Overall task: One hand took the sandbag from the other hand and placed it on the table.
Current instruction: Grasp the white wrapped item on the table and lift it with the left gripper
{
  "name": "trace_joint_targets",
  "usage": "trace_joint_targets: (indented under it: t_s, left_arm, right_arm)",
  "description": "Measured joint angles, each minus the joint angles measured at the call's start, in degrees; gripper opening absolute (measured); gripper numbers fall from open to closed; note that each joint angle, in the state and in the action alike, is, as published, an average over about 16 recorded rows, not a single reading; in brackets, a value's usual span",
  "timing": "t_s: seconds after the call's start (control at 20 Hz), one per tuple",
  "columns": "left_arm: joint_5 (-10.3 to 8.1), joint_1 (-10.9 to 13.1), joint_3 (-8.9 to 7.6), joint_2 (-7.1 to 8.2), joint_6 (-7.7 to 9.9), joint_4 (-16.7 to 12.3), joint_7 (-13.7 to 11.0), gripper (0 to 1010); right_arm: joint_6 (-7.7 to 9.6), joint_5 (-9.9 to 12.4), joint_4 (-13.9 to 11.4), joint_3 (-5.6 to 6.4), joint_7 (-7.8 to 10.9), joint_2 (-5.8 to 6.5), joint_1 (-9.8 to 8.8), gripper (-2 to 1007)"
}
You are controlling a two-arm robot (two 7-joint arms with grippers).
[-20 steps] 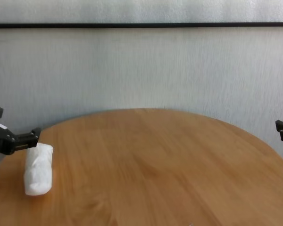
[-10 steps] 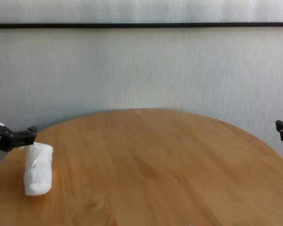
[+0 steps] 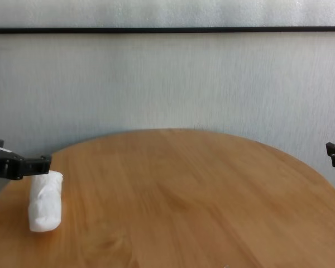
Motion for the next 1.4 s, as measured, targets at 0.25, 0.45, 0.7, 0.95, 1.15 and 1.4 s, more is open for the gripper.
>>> trace_joint_targets:
  t_s: [0.25, 0.45, 0.7, 0.95, 1.15, 1.4]
  left_arm:
    - [-2.42, 0.9, -1.60, -0.94, 4.76, -2.4, -0.4, 1000]
    - [-3.27, 1.4, -2.34, -1.51, 8.11, -3.7, -0.2, 1000]
    - [-3.39, 1.6, -2.73, -2.13, 11.69, -4.6, 0.0, 1000]
    - [-3.30, 1.3, -2.95, -3.07, 14.84, -4.8, 0.4, 999]
    - [-2.86, 0.7, -2.98, -3.99, 16.83, -4.8, 1.0, 999]
    - [-2.23, -0.2, -2.97, -5.40, 19.06, -4.8, 1.9, 999]
  right_arm:
    - [0.00, 0.0, 0.0, 0.00, 0.00, 0.00, 0.00, 1005]
    - [0.00, 0.0, 0.0, 0.00, 0.00, 0.00, 0.00, 1005]
    - [0.00, 0.0, 0.0, 0.00, 0.00, 0.00, 0.00, 1005]
    - [0.00, 0.0, 0.0, 0.00, 0.00, 0.00, 0.00, 1005]
    - [0.00, 0.0, 0.0, 0.00, 0.00, 0.00, 0.00, 1005]
    - [0.00, 0.0, 0.0, 0.00, 0.00, 0.00, 0.00, 1005]
